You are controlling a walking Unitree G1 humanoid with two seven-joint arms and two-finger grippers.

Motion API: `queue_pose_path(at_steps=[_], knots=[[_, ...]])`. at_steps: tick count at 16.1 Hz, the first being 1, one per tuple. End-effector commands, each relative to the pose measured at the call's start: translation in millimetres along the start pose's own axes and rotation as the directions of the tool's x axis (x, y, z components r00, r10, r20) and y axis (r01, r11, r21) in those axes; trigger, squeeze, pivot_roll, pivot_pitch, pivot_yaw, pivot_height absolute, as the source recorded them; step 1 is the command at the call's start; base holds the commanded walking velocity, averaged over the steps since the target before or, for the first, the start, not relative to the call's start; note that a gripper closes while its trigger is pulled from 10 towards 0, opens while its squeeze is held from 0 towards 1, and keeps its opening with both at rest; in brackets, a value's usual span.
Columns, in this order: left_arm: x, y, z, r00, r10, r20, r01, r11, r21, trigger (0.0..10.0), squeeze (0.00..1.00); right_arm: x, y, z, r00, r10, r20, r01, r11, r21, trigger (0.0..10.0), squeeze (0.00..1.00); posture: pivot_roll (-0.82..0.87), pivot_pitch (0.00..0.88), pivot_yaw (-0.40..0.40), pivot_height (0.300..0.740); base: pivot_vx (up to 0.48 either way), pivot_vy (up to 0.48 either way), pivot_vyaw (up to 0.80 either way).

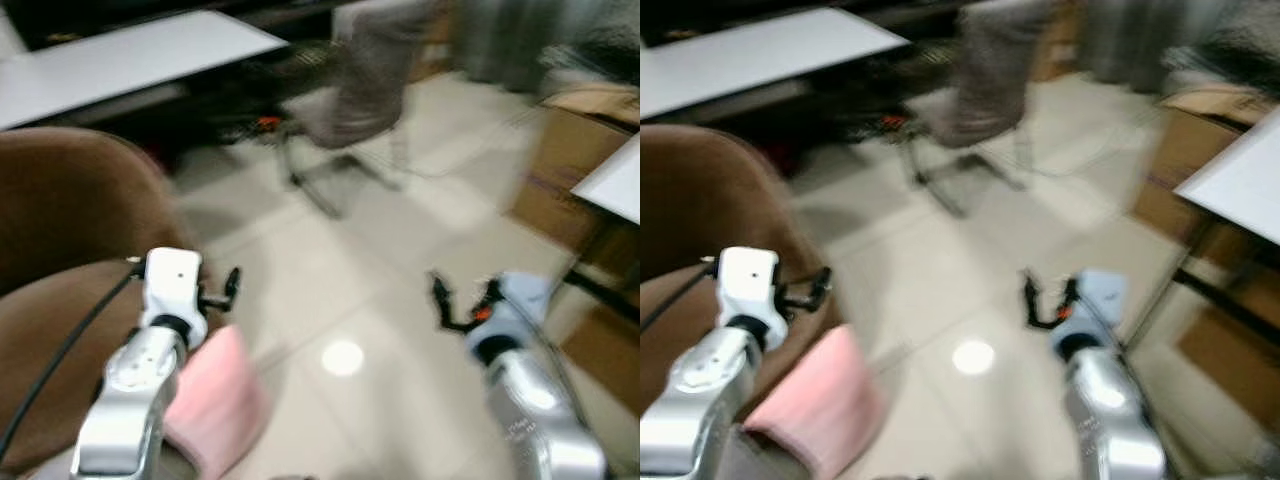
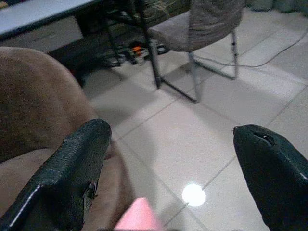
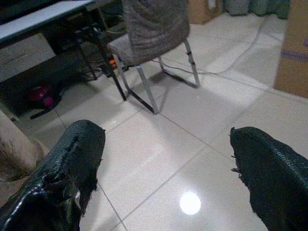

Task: Move the pillow to the sofa from floor

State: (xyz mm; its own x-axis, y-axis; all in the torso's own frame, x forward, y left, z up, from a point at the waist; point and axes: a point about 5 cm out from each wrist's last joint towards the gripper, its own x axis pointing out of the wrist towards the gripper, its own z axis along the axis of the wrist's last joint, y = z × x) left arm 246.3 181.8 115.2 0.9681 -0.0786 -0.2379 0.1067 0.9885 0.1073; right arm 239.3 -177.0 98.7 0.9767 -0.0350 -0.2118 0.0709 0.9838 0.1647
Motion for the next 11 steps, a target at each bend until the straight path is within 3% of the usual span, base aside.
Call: queue_pose_path(at_steps=[1, 2, 4, 7, 8, 9, 11], knots=[[0.5, 2.6, 4, 1.0, -0.008, 0.03, 0.008, 1.0, 0.004, 10.0, 0.0, 1.6, 12.2, 5, 0.998, 0.052, 0.032, -0.051, 0.998, -0.029, 10.0, 1.0, 0.0, 0.0, 0.093, 0.74, 0.0, 0.0, 0.8], [-0.1, 2.2, 6, 0.999, -0.017, 0.045, 0.018, 1.0, -0.015, 10.0, 0.0, 0.7, 18.1, 6, 0.995, 0.087, 0.041, -0.084, 0.995, -0.058, 10.0, 1.0, 0.0, 0.0, 0.091, 0.74, 0.0, 0.0, 0.8], [-1.3, 1.9, 8, 0.997, -0.025, 0.079, 0.027, 0.999, -0.027, 10.0, 0.0, 1.6, 24.3, 10, 0.993, 0.103, 0.063, -0.101, 0.994, -0.036, 10.0, 1.0, 0.02, 0.0, 0.073, 0.74, 0.0, 0.0, 0.8], [-7.0, 11.0, 13, 0.98, 0.015, 0.198, -0.003, 0.998, -0.058, 10.0, 0.0, 6.6, 26.7, 15, 0.985, 0.12, 0.125, -0.112, 0.991, -0.073, 10.0, 1.0, 0.04, 0.0, 0.039, 0.74, 0.0, 0.0, 0.71], [-8.1, 16.4, 8, 0.981, 0.034, 0.19, -0.024, 0.998, -0.057, 10.0, 0.0, 7.7, 25.3, 14, 0.985, 0.12, 0.126, -0.111, 0.991, -0.08, 10.0, 1.0, 0.04, 0.0, 0.032, 0.74, 0.0, 0.0, 0.65], [-10.5, 27.1, -4, 0.986, 0.06, 0.157, -0.065, 0.998, 0.023, 10.0, 0.0, 11.2, 19.7, 9, 0.988, 0.11, 0.104, -0.097, 0.988, -0.117, 10.0, 1.0, 0.05, 0.0, 0.017, 0.74, 0.0, 0.0, 0.65], [-10.9, 28.4, -8, 0.987, 0.063, 0.149, -0.068, 0.997, 0.032, 10.0, 0.0, 16.7, 13.4, 4, 0.996, 0.064, 0.066, -0.052, 0.982, -0.179, 10.0, 1.0, 0.06, 0.0, 0.005, 0.74, 0.0, -0.165, 0.33]])
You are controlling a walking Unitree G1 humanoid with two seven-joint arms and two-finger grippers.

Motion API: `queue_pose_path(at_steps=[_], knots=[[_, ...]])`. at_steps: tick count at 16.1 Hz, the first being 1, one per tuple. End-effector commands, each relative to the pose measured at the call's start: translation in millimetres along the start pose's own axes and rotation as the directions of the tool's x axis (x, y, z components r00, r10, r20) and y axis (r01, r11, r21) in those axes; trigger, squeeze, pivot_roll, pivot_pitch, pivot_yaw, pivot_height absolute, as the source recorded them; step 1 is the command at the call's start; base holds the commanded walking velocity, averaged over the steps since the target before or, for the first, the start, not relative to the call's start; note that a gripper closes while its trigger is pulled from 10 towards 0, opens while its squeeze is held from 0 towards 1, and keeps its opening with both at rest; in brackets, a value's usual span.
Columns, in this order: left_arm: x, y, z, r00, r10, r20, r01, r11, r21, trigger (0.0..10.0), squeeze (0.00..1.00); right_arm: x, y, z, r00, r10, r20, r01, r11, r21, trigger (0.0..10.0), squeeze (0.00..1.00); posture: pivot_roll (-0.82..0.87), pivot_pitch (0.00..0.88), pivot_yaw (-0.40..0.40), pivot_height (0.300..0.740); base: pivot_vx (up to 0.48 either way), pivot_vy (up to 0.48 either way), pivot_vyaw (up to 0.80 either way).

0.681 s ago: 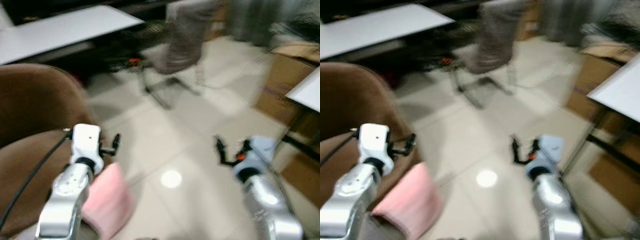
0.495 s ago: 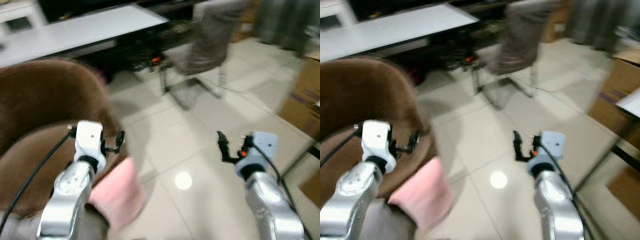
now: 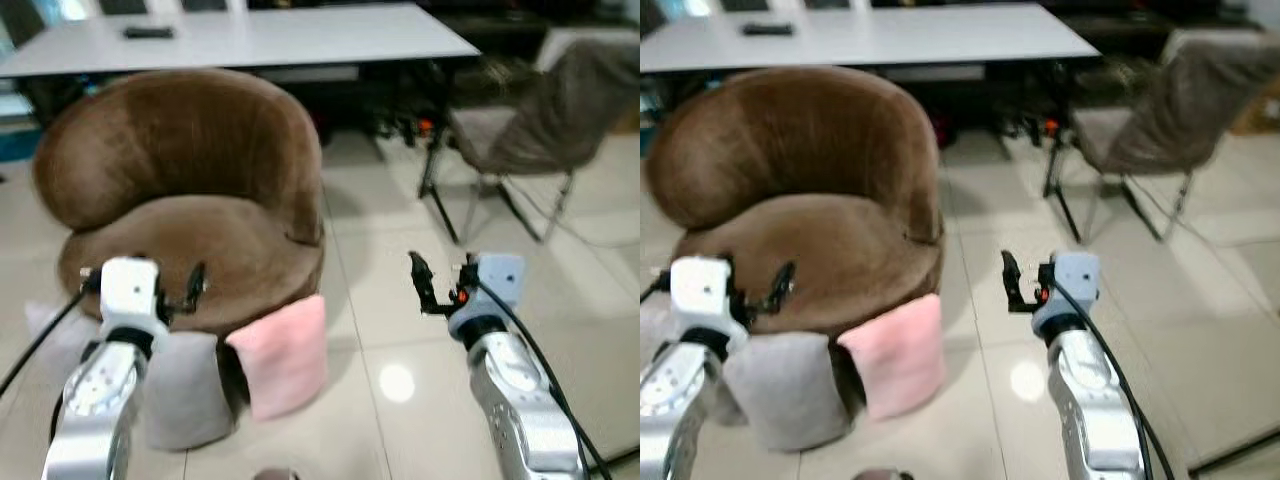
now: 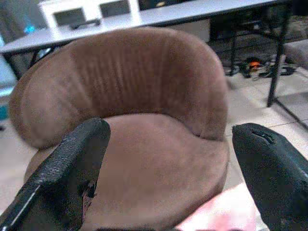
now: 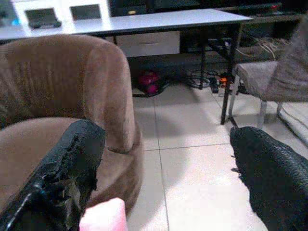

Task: Move the pillow to the sofa from floor

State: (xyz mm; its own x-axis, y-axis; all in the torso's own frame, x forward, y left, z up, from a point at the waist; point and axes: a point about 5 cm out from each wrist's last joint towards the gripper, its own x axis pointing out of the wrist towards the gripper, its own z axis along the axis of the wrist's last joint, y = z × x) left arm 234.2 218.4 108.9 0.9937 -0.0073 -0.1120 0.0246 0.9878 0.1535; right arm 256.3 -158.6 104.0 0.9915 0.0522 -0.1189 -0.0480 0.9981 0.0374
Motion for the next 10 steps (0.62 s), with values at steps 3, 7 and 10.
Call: queue_pose_path(at_steps=[3, 7, 10], knots=[[3.8, -8.2, 8, 0.999, -0.024, 0.047, 0.024, 1.0, 0.001, 10.0, 0.0, 11.5, -11.2, -15, 0.988, -0.091, -0.126, 0.078, 0.991, -0.11, 10.0, 1.0, 0.07, 0.0, -0.001, 0.74, 0.0, -0.48, 0.0], [4.8, -13.6, 13, 0.998, -0.04, 0.056, 0.04, 0.999, 0.005, 10.0, 0.0, 13.7, -10.4, -11, 0.992, -0.097, -0.077, 0.09, 0.992, -0.088, 10.0, 1.0, 0.07, 0.0, -0.009, 0.74, 0.0, -0.48, 0.0], [3.7, -15.9, 9, 0.999, -0.029, 0.014, 0.028, 0.999, 0.042, 10.0, 0.0, 15.2, -3.4, -6, 0.998, -0.03, -0.058, 0.029, 0.999, -0.019, 10.0, 0.29, 0.07, 0.0, -0.012, 0.74, 0.0, 0.0, 0.0]])
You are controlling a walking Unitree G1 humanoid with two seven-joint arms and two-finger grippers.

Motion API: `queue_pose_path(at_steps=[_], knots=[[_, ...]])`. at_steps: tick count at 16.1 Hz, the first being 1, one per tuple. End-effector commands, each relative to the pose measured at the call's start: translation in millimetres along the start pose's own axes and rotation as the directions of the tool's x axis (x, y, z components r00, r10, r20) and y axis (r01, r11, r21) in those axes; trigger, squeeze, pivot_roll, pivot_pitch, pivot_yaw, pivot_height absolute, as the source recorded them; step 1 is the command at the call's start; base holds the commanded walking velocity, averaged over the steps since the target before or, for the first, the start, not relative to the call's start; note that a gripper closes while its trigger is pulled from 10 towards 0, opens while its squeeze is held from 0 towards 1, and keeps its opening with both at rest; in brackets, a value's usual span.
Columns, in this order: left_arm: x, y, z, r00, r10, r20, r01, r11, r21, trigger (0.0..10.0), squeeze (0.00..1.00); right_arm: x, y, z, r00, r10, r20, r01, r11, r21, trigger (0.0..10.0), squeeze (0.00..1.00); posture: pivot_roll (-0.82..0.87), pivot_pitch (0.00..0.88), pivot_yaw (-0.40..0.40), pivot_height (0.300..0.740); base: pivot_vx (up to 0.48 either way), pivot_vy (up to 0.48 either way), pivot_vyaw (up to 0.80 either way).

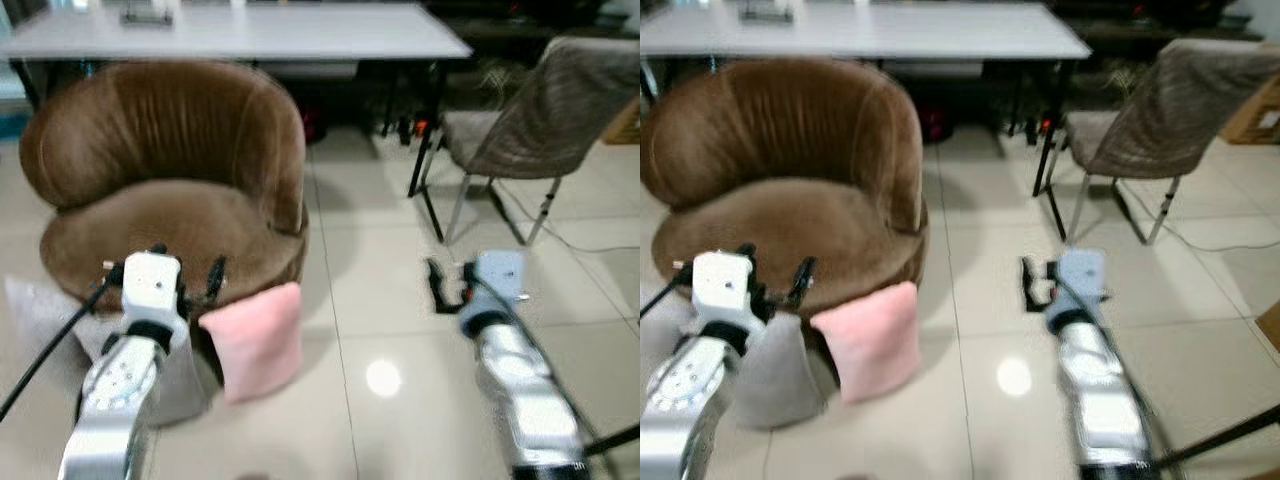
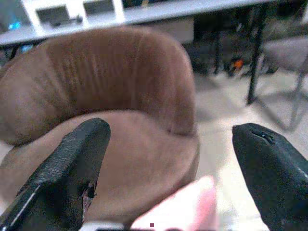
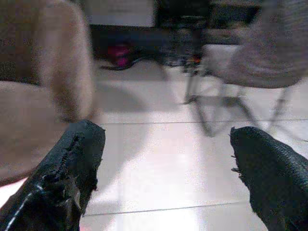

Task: Move the pillow to the sofa from floor

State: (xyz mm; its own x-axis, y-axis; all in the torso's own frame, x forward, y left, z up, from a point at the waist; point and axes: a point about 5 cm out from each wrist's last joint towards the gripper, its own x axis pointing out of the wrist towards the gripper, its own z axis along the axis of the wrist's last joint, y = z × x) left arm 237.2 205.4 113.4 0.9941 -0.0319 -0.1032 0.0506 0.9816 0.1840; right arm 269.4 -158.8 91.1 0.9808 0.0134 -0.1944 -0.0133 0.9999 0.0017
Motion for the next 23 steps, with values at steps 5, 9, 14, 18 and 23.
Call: queue_pose_path(at_steps=[5, 9, 14, 18, 23], knots=[[4.9, -5.2, 4, 1.0, 0.003, 0.019, -0.003, 1.0, -0.015, 10.0, 0.0, 1.1, 2.4, 9, 0.997, 0.062, 0.043, -0.062, 0.998, 0.0, 10.0, 0.0, 0.07, 0.0, -0.019, 0.74, 0.0, 0.0, 0.35], [11.4, -5.3, 0, 1.0, -0.003, 0.002, 0.003, 1.0, -0.013, 10.0, 0.0, 8.8, -4.2, 8, 1.0, 0.0, 0.024, -0.001, 0.999, 0.037, 10.0, 0.0, 0.08, 0.0, -0.028, 0.74, 0.066, 0.0, 0.2], [13.2, -6.5, -3, 1.0, -0.008, -0.002, 0.008, 1.0, -0.015, 10.0, 0.0, 10.0, -3.1, 6, 1.0, -0.004, 0.002, 0.003, 0.996, 0.084, 10.0, 0.0, 0.08, 0.0, -0.03, 0.74, 0.283, 0.0, 0.0], [13.9, -10.7, -1, 1.0, -0.031, 0.002, 0.031, 1.0, -0.005, 10.0, 0.0, 10.8, -6.5, 6, 0.999, -0.034, 0.013, 0.033, 0.997, 0.075, 10.0, 0.0, 0.07, 0.0, -0.022, 0.74, 0.294, 0.0, 0.0], [14.0, -13.4, 5, 0.999, -0.048, 0.015, 0.048, 0.999, -0.011, 10.0, 0.0, 11.6, -4.7, 6, 1.0, -0.021, 0.006, 0.021, 0.999, 0.025, 10.0, 0.0, 0.07, 0.0, -0.014, 0.74, 0.296, 0.0, 0.32]])
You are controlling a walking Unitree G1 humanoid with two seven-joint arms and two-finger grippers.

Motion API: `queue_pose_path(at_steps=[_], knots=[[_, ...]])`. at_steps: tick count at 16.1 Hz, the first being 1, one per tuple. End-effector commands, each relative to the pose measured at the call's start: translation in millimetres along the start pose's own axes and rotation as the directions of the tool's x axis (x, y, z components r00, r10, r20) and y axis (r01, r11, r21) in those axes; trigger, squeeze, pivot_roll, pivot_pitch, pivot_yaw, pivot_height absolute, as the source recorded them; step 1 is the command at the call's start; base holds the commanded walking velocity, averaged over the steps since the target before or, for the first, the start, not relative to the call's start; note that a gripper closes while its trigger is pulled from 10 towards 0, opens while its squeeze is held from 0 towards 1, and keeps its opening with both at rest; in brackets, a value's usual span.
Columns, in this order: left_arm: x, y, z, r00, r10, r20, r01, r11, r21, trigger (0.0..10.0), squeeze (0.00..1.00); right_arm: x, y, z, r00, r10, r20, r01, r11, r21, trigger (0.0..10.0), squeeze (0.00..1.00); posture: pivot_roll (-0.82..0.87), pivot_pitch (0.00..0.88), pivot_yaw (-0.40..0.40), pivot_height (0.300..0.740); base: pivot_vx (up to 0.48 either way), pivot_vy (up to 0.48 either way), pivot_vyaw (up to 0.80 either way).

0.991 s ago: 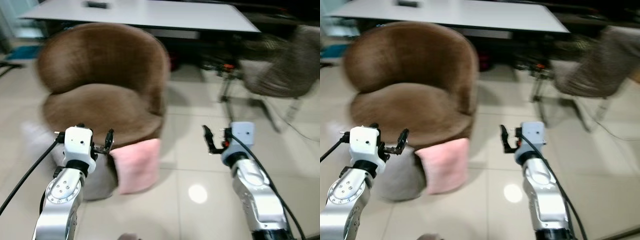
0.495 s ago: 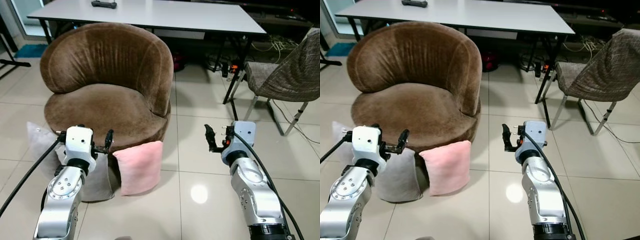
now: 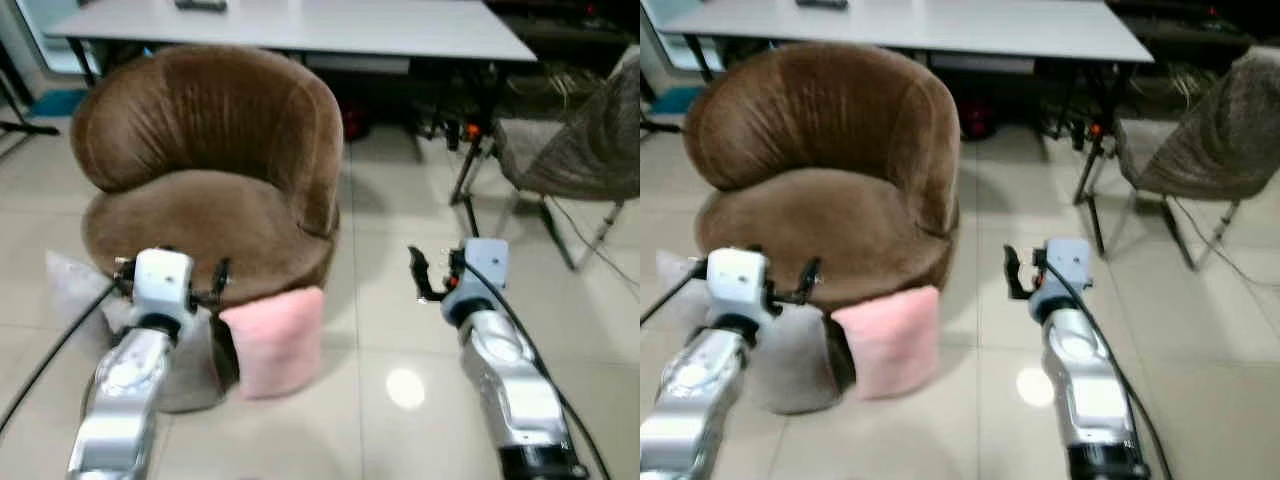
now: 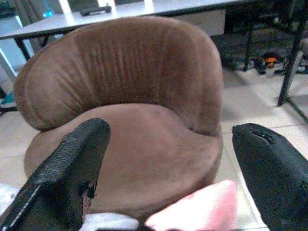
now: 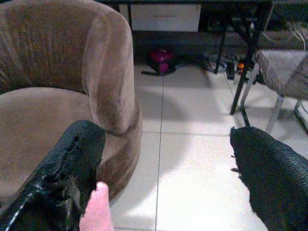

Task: Move the pillow to the sofa from floor

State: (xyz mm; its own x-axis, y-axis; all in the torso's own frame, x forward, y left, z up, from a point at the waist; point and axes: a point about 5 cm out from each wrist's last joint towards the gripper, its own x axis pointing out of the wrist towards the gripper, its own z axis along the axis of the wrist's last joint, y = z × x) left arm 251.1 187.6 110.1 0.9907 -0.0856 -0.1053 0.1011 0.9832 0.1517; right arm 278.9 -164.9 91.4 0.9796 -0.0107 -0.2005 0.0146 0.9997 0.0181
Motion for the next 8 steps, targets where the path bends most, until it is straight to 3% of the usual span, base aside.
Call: queue_pose_path(at_steps=[1, 8], knots=[[-1.5, 3.2, 5.4, 1.0, 0.003, 0.01, -0.003, 1.0, 0.016, 10.0, 0.0, 2.8, 1.8, 4.5, 1.0, -0.002, 0.014, 0.002, 1.0, -0.012, 10.0, 0.0, 0.07, 0.0, -0.014, 0.74, 0.3, 0.0, 0.8], [-1.9, 0.4, 8.8, 1.0, -0.002, 0.013, 0.002, 1.0, 0.015, 10.0, 0.0, 4.4, 0.2, 5.9, 1.0, -0.018, 0.024, 0.017, 1.0, 0.012, 10.0, 0.0, 0.07, 0.0, -0.02, 0.74, 0.297, 0.0, 0.0]])
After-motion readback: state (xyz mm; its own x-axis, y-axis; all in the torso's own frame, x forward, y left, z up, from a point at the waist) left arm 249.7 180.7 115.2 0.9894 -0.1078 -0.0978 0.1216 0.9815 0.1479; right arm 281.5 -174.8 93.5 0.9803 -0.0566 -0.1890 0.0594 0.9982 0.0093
